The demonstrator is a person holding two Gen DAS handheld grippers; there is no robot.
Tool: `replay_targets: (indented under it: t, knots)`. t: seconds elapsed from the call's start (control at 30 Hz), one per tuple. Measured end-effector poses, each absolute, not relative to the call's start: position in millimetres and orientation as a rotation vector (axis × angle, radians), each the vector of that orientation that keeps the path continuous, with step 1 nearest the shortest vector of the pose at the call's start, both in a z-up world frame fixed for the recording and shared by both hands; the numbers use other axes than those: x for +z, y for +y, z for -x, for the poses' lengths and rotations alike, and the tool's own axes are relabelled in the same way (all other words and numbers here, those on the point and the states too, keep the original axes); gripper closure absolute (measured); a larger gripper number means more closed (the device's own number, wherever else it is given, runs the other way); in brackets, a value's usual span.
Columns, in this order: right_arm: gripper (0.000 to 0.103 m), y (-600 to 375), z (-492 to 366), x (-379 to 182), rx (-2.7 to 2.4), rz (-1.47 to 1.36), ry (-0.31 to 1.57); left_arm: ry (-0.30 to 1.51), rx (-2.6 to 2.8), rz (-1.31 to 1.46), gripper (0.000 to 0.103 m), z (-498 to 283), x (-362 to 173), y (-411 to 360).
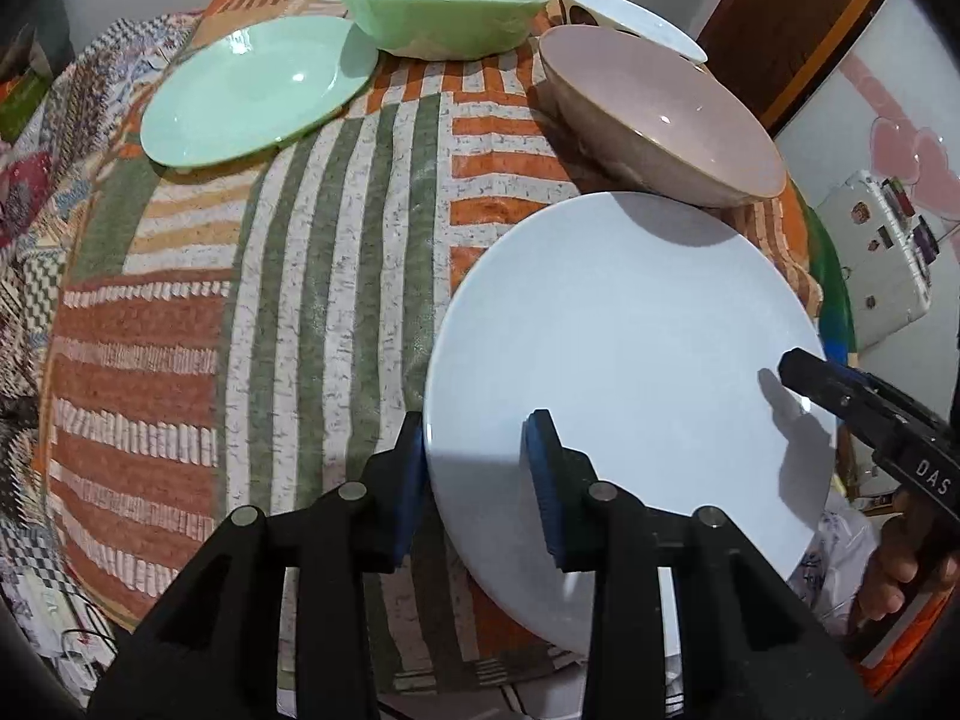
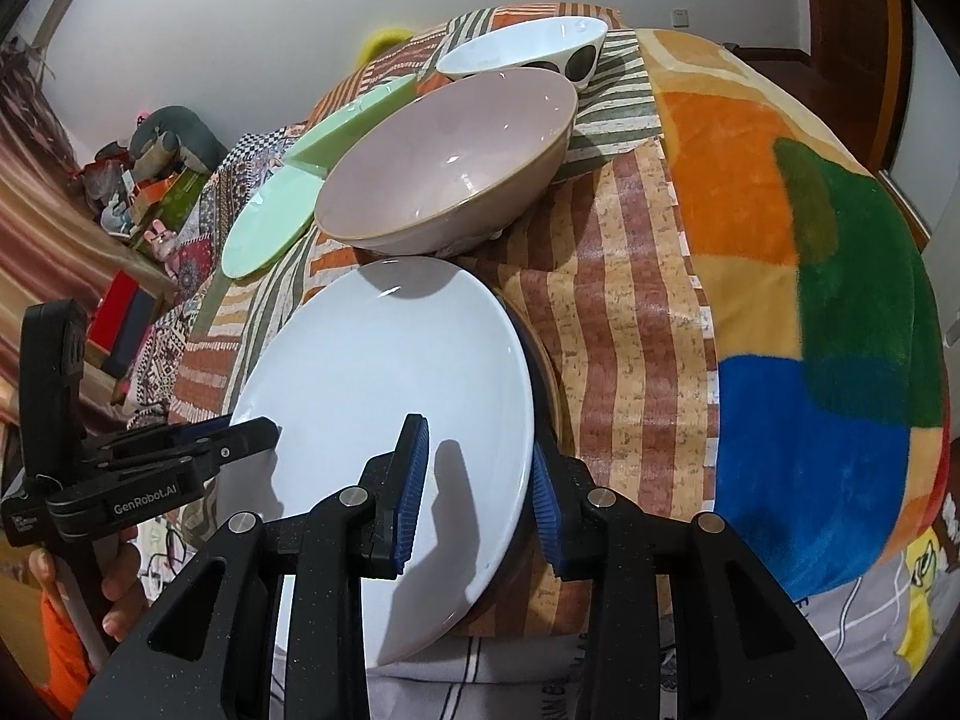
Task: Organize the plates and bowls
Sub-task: 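Open both grippers and withdraw from the white plate, then move the left gripper to the mint green plate and grasp its rim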
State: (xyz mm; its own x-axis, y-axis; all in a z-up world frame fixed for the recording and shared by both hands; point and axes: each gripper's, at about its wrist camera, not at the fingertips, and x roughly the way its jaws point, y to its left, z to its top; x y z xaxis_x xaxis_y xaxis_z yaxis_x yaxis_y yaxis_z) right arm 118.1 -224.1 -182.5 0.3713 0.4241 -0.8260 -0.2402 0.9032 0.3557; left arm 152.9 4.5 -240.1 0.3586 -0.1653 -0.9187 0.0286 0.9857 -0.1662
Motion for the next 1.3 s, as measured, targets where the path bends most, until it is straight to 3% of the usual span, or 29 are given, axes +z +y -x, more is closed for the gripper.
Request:
replay_targets:
  t: [0.3, 0.43, 0.63, 0.8, 0.93, 1.07, 1.3]
  knots:
    - [0.072, -220.9, -119.1, -178.6, 0.418, -0.155, 1.117, 1.143, -0.11, 0.099, 0.068, -150.0, -219.1, 11.3]
    - [0.072, -221.8, -120.6, -178.3, 0.413, -0.156, 1.12, 1.098, -0.099, 0.146, 0.06, -144.1, -202.9, 27.1]
    - [0.071, -217.2, -116.1, -163.4, 0.334, -0.036, 1.031, 1.039, -0.092, 0.207, 0.058, -134.0, -180.1, 45.8]
    - [0.054, -216.7, -112.5, -136.9, 0.347, -0.007, 0.93, 0.982, -0.06, 0.21, 0.052, -128.2, -164.5, 59.2]
    - [0.053, -208.3, -114.3, -128.8, 0.382, -0.018, 0.914, 0.953, -0.008, 0.22, 0.044, -131.4, -162.2, 74.0]
    - [0.044, -192.6, -118.3, -127.7, 0.408, 0.003, 0.898, 0.958, 0.04, 0.237, 0.043, -145.4, -167.9, 98.3]
    - [0.044, -164.9, -126.4, -130.7, 0.467, 0.021, 0.903, 0.976, 0.146, 0.26, 0.043, -191.6, -189.9, 144.1]
